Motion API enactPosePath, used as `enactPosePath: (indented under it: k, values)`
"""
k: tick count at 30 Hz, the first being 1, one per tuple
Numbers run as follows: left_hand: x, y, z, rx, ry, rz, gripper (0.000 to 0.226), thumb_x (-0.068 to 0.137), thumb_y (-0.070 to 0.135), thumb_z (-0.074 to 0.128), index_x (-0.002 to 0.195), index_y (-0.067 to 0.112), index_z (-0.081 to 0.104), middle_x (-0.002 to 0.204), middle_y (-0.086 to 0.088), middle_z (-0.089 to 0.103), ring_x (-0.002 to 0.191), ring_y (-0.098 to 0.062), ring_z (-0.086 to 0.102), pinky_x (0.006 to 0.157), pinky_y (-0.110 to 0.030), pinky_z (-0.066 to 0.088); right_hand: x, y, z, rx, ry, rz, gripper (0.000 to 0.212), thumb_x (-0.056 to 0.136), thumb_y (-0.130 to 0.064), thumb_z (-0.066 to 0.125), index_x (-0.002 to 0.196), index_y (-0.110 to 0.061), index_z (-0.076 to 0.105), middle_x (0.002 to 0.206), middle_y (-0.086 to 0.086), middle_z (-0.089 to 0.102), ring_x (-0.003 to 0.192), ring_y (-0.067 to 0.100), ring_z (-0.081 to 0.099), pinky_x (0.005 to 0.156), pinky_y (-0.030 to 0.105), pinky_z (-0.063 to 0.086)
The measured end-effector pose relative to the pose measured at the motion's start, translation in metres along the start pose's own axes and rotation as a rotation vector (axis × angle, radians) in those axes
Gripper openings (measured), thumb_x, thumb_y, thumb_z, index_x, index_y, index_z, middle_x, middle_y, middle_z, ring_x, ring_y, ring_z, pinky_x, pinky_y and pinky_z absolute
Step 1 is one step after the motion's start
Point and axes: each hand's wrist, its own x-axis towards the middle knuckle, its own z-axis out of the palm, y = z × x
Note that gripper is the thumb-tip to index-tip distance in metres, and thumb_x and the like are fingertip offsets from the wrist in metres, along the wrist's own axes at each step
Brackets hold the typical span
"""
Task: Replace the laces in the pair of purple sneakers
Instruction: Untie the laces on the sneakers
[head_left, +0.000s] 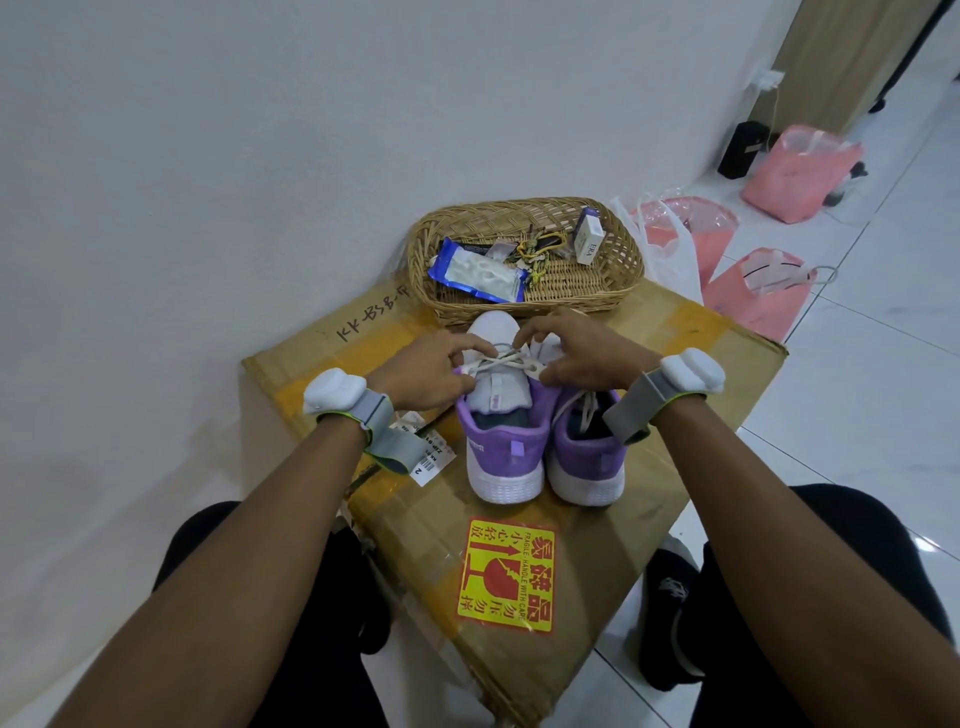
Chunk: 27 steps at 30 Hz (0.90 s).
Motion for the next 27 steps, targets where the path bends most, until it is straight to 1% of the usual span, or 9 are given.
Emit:
enactPosePath:
  k: [5, 7, 9, 11, 14, 16, 19, 22, 27]
  values:
    - [0.004, -0.005, 0.001, 0.053, -0.004, -0.005, 0.031, 0.084, 0.019, 0.067, 0.113, 0.03, 0.066, 0.1, -0.003, 0.053, 0.089, -0.016, 0.051, 0.08, -0.035, 0.046, 0.001, -0.003, 0.004, -0.079, -0.034, -0.022, 0.044, 0.077, -0.02, 0.071, 0.117, -0.035, 0.065, 0.11, 0.006, 0.047, 0.102, 0.02, 0.044, 0.091, 0.033, 0.039]
    - [0.004, -0.003, 0.0, -0.006, -0.001, -0.01, 0.019, 0.081, 0.01, 0.069, 0.095, 0.021, 0.062, 0.098, -0.003, 0.05, 0.08, -0.011, 0.047, 0.074, -0.032, 0.044, 0.001, -0.002, 0.003, -0.041, -0.003, -0.041, 0.028, 0.073, -0.019, 0.075, 0.097, -0.031, 0.067, 0.107, 0.005, 0.047, 0.1, 0.019, 0.045, 0.084, 0.029, 0.037]
    - [0.003, -0.001, -0.001, -0.171, 0.021, -0.002, 0.027, 0.075, -0.006, 0.066, 0.075, 0.015, 0.05, 0.085, -0.003, 0.05, 0.069, -0.014, 0.043, 0.064, -0.03, 0.04, 0.003, 0.0, 0.003, 0.0, 0.037, -0.057, 0.028, 0.067, -0.013, 0.076, 0.073, -0.03, 0.056, 0.096, 0.0, 0.049, 0.089, 0.017, 0.046, 0.072, 0.026, 0.029]
    - [0.001, -0.002, -0.001, -0.353, 0.035, 0.008, 0.035, 0.069, -0.015, 0.063, 0.069, 0.013, 0.043, 0.072, -0.003, 0.05, 0.065, -0.016, 0.041, 0.059, -0.028, 0.037, 0.001, 0.001, 0.002, 0.068, 0.051, -0.055, 0.03, 0.065, -0.007, 0.075, 0.067, -0.024, 0.051, 0.076, -0.011, 0.051, 0.073, 0.013, 0.046, 0.062, 0.027, 0.027]
    - [0.001, -0.004, -0.004, -0.478, 0.005, -0.024, 0.02, 0.075, 0.001, 0.08, 0.078, 0.011, 0.063, 0.064, 0.007, 0.054, 0.062, -0.012, 0.047, 0.057, -0.024, 0.042, -0.002, 0.0, -0.002, 0.274, 0.007, -0.083, 0.025, 0.073, -0.01, 0.078, 0.07, -0.024, 0.058, 0.06, -0.015, 0.056, 0.055, 0.001, 0.045, 0.056, 0.02, 0.036]
    - [0.0, -0.003, -0.004, -0.493, 0.044, -0.051, 0.014, 0.084, 0.021, 0.079, 0.093, 0.011, 0.075, 0.063, 0.016, 0.062, 0.059, 0.002, 0.053, 0.056, -0.01, 0.042, -0.002, 0.0, -0.002, 0.351, 0.013, -0.069, 0.011, 0.082, -0.032, 0.076, 0.075, -0.028, 0.068, 0.067, -0.009, 0.063, 0.06, 0.002, 0.049, 0.06, 0.021, 0.039]
    - [0.004, -0.008, -0.003, -0.492, 0.23, -0.139, 0.016, 0.095, 0.021, 0.067, 0.091, 0.006, 0.073, 0.06, 0.011, 0.058, 0.047, 0.004, 0.045, 0.046, -0.01, 0.035, 0.004, 0.011, 0.006, 0.268, 0.234, 0.036, 0.02, 0.088, -0.042, 0.067, 0.077, -0.026, 0.07, 0.073, -0.003, 0.067, 0.068, 0.01, 0.057, 0.068, 0.031, 0.047]
    - [0.008, -0.017, -0.003, -0.557, 0.261, -0.355, 0.013, 0.095, 0.016, 0.056, 0.084, 0.012, 0.06, 0.067, 0.0, 0.054, 0.053, -0.012, 0.041, 0.046, -0.021, 0.029, 0.006, 0.021, 0.009, 0.158, 0.433, 0.262, 0.019, 0.091, -0.037, 0.058, 0.078, -0.025, 0.065, 0.081, -0.003, 0.072, 0.083, 0.021, 0.064, 0.076, 0.035, 0.051]
    - [0.004, -0.013, 0.002, -0.414, 0.201, -0.198, 0.024, 0.092, 0.035, 0.07, 0.091, 0.011, 0.077, 0.083, -0.003, 0.071, 0.064, -0.007, 0.054, 0.057, -0.022, 0.042, 0.004, 0.014, 0.005, 0.208, 0.228, 0.139, 0.026, 0.091, -0.042, 0.064, 0.079, -0.02, 0.072, 0.078, -0.001, 0.064, 0.074, 0.016, 0.055, 0.066, 0.031, 0.038]
